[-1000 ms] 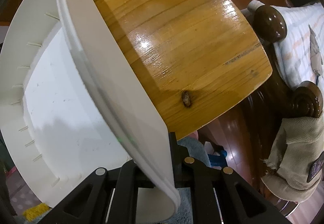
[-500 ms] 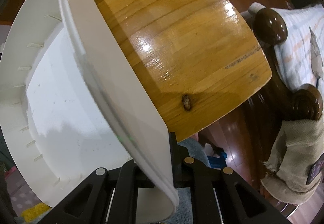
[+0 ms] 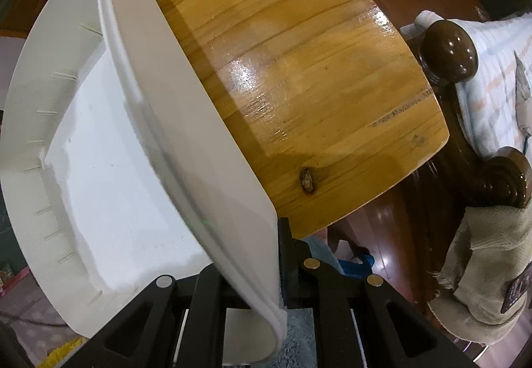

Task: Organize rigid objects
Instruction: 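Carry the charger into the tray with the left gripper and release it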

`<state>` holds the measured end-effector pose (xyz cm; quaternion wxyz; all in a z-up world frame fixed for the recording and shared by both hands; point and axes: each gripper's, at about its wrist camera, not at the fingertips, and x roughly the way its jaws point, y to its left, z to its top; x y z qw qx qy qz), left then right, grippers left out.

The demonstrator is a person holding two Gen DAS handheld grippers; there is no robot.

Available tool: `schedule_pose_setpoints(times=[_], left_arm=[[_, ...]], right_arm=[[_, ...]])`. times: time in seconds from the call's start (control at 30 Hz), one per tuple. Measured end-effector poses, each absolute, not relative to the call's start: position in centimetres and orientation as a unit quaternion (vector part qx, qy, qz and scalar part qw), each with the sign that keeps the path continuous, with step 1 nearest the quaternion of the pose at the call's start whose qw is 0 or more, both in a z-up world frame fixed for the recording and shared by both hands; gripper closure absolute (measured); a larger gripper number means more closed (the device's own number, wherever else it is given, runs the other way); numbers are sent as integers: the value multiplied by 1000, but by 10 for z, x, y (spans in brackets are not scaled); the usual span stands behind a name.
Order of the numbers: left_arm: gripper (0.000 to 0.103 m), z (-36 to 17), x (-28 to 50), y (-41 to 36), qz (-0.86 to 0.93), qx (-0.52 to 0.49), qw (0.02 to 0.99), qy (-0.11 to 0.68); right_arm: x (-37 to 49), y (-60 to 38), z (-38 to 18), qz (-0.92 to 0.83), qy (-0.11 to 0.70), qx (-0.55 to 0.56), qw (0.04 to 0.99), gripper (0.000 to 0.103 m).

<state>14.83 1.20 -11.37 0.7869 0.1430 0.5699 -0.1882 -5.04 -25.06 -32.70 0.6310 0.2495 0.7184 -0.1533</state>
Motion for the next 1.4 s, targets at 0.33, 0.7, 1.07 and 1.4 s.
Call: schedule_pose_setpoints(times=[0.33,0.7,1.07,1.4], left_arm=[[69,-146,88,-22,-223,148,737,621],[69,-225,65,-29,-190,173,696,671],[69,-264,61,-37,-171,205,683,680],[26,-244,63,-33,-162,203,701,664]], right_arm=[[-48,-244,-301,-141,705,204,665,91],[-58,-241,-285,-125,691,202,683,93],[-59,-237,-289,-123,691,201,684,95],[-61,-242,-293,-123,692,214,678,96]])
